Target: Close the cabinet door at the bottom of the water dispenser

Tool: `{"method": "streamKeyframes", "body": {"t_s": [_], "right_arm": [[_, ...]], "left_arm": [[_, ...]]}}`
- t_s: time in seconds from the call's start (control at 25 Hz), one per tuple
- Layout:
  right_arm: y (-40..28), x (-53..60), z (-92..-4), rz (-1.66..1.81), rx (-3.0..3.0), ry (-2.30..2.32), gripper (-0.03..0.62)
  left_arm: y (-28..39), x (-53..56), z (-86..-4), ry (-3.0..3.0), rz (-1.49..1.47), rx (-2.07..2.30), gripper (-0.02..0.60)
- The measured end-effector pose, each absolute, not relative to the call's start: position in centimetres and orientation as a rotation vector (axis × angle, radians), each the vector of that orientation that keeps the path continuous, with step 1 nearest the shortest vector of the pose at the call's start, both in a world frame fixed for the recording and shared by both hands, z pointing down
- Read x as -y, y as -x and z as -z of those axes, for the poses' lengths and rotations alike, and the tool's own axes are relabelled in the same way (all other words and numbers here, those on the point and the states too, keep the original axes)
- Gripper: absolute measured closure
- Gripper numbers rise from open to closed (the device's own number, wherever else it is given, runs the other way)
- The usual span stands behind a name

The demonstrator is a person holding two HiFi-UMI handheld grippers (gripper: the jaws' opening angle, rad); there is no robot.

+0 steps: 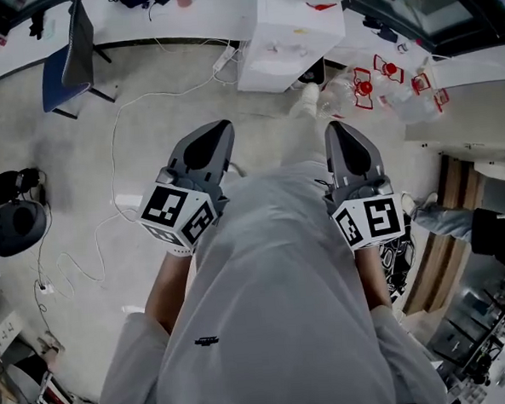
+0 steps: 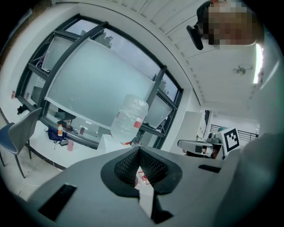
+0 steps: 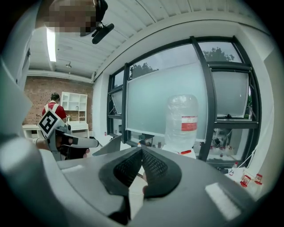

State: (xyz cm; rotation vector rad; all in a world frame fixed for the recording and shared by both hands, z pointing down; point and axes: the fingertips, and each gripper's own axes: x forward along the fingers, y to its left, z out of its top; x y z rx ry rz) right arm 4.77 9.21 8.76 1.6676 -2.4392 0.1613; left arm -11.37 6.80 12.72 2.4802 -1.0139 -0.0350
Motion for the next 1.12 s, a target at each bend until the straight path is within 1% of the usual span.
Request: {"method": "streamKeyframes", "body": {"t_s": [0.44, 0.84, 1.12], "right_arm": [[-4.1, -11.3, -9.1, -0.078, 2.352, -1.547, 0.583], [-5.6, -10.0, -9.4, -0.179, 2.452, -1.520, 0.583], [-8.1, -10.7, -10.5, -0.234, 2.519, -1.472, 0.583]], "left_arm": [[11.0, -7.9, -14.0, -2.431, 0.083, 0.985, 0.581], [10.2, -8.2, -13.5, -2.411, 0.022, 1.079, 0.580], [7.5, -10.2, -13.8, -2.390, -0.039, 1.137, 0.580]]}}
